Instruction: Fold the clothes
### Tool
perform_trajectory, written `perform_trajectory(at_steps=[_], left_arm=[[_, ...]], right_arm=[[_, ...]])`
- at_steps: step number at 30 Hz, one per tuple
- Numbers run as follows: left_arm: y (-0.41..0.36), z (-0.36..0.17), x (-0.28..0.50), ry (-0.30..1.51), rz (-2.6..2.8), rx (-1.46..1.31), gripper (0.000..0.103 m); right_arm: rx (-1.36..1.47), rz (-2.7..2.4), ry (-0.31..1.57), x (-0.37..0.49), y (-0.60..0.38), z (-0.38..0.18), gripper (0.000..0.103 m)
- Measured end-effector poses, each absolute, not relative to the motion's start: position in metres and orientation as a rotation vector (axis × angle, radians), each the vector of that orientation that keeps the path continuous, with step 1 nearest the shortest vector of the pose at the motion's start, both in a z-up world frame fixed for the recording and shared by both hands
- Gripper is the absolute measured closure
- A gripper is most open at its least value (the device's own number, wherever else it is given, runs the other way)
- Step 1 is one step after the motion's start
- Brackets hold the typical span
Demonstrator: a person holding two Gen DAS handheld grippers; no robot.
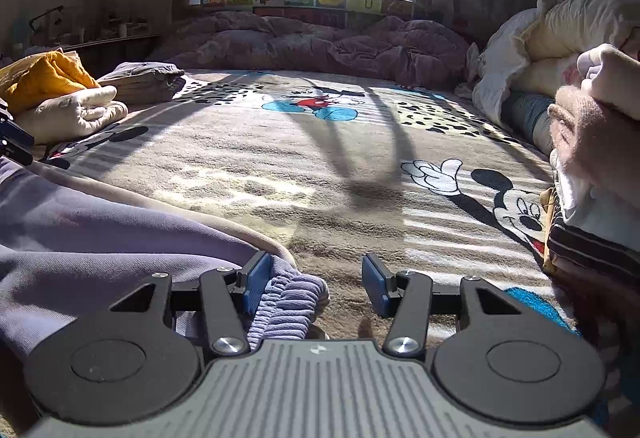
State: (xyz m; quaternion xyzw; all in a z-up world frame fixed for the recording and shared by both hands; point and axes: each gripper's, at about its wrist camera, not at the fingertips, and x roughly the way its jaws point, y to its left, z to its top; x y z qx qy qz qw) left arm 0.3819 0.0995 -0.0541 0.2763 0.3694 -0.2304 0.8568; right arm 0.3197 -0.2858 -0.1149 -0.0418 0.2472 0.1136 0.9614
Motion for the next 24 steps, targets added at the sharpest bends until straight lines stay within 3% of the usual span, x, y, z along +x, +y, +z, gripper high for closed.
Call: perform_trajectory(at_steps=[7,9,11,13,20,24], left_arm=[[0.081,-0.066,0.399,0.887,-0.592,0.711,0.080],[0.078,-0.069,0.403,0.907,-0.600,0.719,0.084],[0.073,-0.070,0.402,0.915,-0.614,0.735,0.100],[0.069,-0.070,0.396,0.900,-0.603,0.764,0.103],[0.078,-0.045,0.388,0.765,-0.498,0.691,0.103],[0.077,-0.055,0.400,0.800,-0.481,0.670,0.103]], right_arm=[[-0.053,0.242,0.505,0.322,-0.291,-0.116,0.051],[-0.048,0.244,0.506,0.322,-0.292,-0.116,0.051],[-0.044,0.245,0.507,0.322,-0.292,-0.116,0.051],[-0.040,0.245,0.508,0.322,-0.293,-0.116,0.050],[-0.035,0.235,0.506,0.322,-0.293,-0.116,0.049],[-0.045,0.228,0.508,0.322,-0.292,-0.117,0.048]])
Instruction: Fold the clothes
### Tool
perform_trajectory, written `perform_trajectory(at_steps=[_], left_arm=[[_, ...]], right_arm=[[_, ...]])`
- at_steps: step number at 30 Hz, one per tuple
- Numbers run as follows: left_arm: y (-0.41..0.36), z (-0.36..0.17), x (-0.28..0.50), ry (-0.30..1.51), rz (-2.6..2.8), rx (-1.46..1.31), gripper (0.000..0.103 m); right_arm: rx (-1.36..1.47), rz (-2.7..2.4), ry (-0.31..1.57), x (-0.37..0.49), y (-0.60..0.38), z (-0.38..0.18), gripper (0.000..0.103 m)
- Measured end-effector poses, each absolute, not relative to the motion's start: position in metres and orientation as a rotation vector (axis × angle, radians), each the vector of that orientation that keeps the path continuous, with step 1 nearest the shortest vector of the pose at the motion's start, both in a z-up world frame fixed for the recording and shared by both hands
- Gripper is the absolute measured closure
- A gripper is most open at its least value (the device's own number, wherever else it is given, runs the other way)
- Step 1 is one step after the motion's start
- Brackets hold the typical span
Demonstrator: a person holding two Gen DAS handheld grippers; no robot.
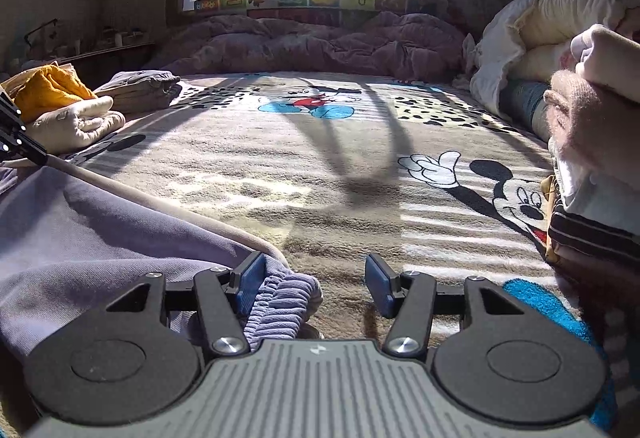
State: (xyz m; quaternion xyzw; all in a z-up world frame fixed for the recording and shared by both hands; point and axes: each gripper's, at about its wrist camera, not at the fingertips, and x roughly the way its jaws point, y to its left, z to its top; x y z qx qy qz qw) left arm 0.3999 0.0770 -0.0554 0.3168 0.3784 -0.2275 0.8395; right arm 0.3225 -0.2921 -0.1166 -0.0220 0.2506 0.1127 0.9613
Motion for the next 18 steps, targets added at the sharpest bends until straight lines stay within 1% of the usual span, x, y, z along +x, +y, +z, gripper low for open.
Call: perform_trajectory(at_steps=[3,4,5,8,12,15,17,18], left_arm=[[0.077,-0.069,0.402,0.809,-0.436,0.661,0.103],[0.077,-0.068,0.400,0.798,-0.411,0.666,0.100],[0.077,-0.068,0.398,0.788,-0.386,0.670,0.094],[0.093,-0.052,0.384,0.725,-0.283,0.572,0.094],[0.124,-0.033,0.334,0.648,-0.077,0.444,0.094],[0.143,-0.034,0.288,0.620,0.027,0.333,0.093],[0.159,-0.040,0.263,0.608,0.075,0.247,0.088],[0.167,-0.043,0.255,0.606,0.099,0.191,0.088]], right_arm=[[-0.044,0.222,0.511,0.324,-0.292,-0.117,0.045],[-0.043,0.219,0.511,0.324,-0.293,-0.117,0.044],[-0.042,0.216,0.512,0.324,-0.293,-0.117,0.044],[-0.021,0.208,0.508,0.324,-0.296,-0.117,0.042],[0.088,0.222,0.483,0.320,-0.314,-0.110,0.042],[0.109,0.215,0.456,0.311,-0.320,-0.101,0.041],[0.108,0.211,0.438,0.305,-0.322,-0.094,0.041],[0.098,0.219,0.426,0.301,-0.320,-0.091,0.041]])
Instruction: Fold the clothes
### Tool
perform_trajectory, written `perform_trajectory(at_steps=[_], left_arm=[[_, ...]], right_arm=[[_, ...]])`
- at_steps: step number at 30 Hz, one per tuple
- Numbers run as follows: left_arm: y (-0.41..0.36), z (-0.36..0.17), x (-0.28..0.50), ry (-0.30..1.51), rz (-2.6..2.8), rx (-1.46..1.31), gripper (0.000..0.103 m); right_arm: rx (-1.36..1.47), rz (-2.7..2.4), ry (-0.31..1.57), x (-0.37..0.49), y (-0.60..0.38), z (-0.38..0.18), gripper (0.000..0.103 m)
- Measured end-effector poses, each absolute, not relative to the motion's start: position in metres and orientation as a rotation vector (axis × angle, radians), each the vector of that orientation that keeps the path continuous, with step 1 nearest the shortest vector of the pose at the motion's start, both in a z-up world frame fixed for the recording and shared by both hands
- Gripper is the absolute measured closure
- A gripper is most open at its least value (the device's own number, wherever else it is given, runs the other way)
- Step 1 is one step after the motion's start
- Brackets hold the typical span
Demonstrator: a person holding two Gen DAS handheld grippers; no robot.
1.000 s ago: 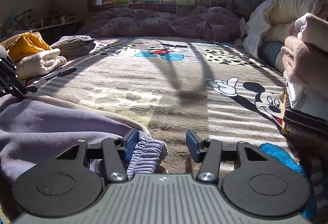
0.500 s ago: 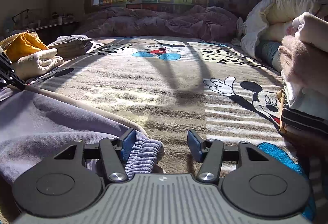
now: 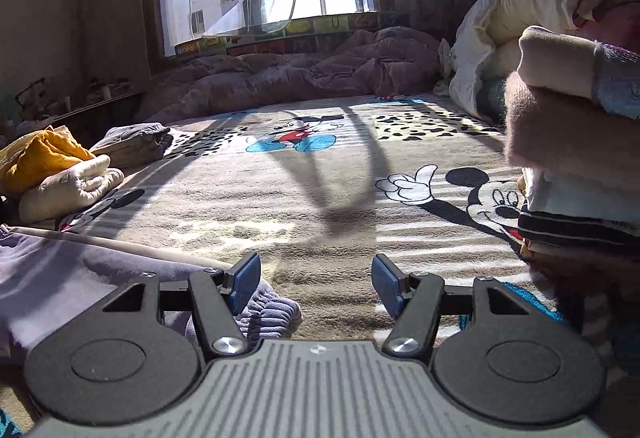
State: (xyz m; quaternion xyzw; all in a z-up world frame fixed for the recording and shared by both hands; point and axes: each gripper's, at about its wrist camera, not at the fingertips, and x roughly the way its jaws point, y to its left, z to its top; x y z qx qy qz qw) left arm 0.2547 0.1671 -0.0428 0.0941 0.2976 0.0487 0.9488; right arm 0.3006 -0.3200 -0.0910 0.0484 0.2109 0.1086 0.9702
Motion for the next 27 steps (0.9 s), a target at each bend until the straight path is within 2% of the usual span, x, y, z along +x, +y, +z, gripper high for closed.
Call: perform_trajectory(at_steps=[7,9,10,12,15,16,17,19,21,22,27], left_arm=[[0.203,-0.052,0.244,0.576,0.085,-0.022,0.087],[0.209,-0.064,0.255,0.586,0.023,-0.039,0.084],[0.213,-0.078,0.266,0.640,0.039,-0.027,0.079],[0.215,-0.099,0.275,0.666,0.070,0.032,0.077],[0.214,-0.075,0.265,0.617,0.055,0.016,0.075],[0.217,-0.070,0.262,0.594,0.041,-0.025,0.072],[0.220,-0.069,0.262,0.589,0.030,-0.055,0.062],[0.220,-0.089,0.274,0.673,0.026,-0.060,0.048],[0.218,-0.097,0.276,0.669,0.025,-0.060,0.048],[0.218,-0.088,0.273,0.651,0.028,-0.073,0.051],[0.232,-0.058,0.248,0.471,0.060,-0.246,0.050]], right_arm=[[0.061,0.485,0.419,0.272,-0.263,-0.081,0.044],[0.046,0.561,0.440,0.268,-0.243,-0.084,0.044],[0.023,0.573,0.463,0.269,-0.232,-0.090,0.044],[-0.073,0.539,0.539,0.274,-0.212,-0.104,0.044],[-0.096,0.514,0.572,0.272,-0.207,-0.110,0.044],[-0.090,0.506,0.568,0.270,-0.208,-0.109,0.043],[-0.077,0.498,0.557,0.267,-0.210,-0.108,0.040],[-0.071,0.483,0.574,0.268,-0.212,-0.111,0.039],[-0.073,0.477,0.581,0.270,-0.211,-0.112,0.040],[-0.066,0.470,0.563,0.267,-0.213,-0.109,0.041],[0.136,0.368,0.418,0.237,-0.261,-0.087,0.041]])
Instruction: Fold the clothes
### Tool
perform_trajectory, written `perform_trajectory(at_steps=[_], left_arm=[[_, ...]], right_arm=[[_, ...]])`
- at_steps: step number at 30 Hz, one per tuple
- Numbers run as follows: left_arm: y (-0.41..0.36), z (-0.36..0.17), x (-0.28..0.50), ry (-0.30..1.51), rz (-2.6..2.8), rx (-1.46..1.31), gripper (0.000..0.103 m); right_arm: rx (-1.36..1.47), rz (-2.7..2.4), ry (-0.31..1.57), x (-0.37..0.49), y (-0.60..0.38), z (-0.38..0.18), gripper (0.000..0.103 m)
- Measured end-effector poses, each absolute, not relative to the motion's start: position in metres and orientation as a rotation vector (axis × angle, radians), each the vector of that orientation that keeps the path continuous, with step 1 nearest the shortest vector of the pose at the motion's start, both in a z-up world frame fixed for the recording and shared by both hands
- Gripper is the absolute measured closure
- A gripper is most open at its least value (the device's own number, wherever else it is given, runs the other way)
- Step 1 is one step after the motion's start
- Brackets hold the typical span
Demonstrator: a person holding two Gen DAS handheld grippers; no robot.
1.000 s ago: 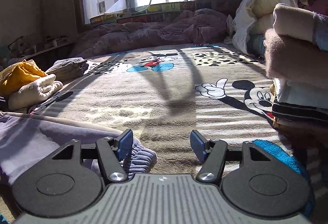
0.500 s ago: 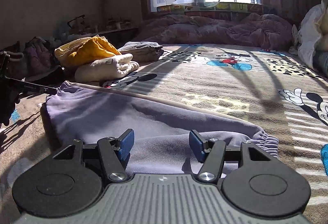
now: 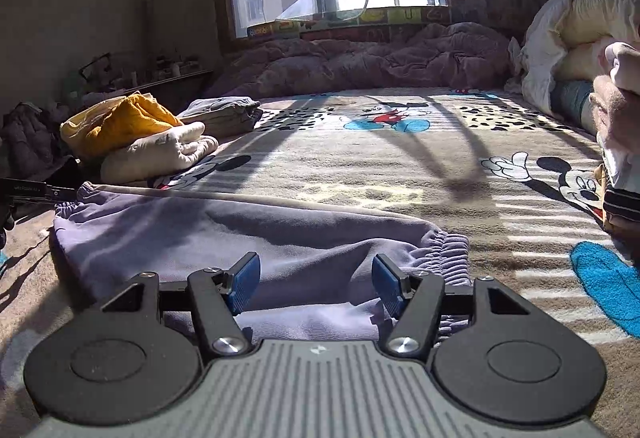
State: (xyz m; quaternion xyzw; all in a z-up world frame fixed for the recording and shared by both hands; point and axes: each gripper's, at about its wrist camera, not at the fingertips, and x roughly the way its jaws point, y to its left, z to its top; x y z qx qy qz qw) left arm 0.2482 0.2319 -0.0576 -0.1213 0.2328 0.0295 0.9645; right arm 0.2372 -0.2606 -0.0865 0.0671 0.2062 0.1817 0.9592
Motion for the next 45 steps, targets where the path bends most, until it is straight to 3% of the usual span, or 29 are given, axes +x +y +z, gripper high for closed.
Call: perform_trajectory(at_steps=[4,9,16,21,27,32,39,45], left_arm=[[0.224,-0.055,0.238,0.459,0.013,-0.313,0.050],[0.167,-0.088,0.260,0.711,-0.041,-0.128,0.047],[0.106,-0.063,0.236,0.545,-0.126,0.062,0.047],[0.061,-0.101,0.242,0.670,-0.234,0.211,0.043],[0.050,-0.075,0.222,0.510,-0.240,0.182,0.044],[0.020,-0.105,0.226,0.601,-0.318,0.246,0.042],[0.116,-0.064,0.206,0.500,-0.095,-0.138,0.043],[0.239,-0.092,0.188,0.552,0.141,-0.833,0.043]], right_arm=[[0.202,0.333,0.371,0.235,-0.282,-0.076,0.043],[-0.192,0.249,0.583,0.255,-0.234,-0.111,0.045],[-0.083,0.325,0.486,0.238,-0.241,-0.088,0.041],[-0.135,0.295,0.596,0.249,-0.237,-0.108,0.040],[-0.072,0.308,0.527,0.236,-0.237,-0.096,0.038],[-0.140,0.253,0.559,0.234,-0.229,-0.109,0.038],[0.120,0.179,0.476,0.207,-0.274,-0.095,0.037],[0.464,0.173,0.526,0.214,-0.314,-0.114,0.033]])
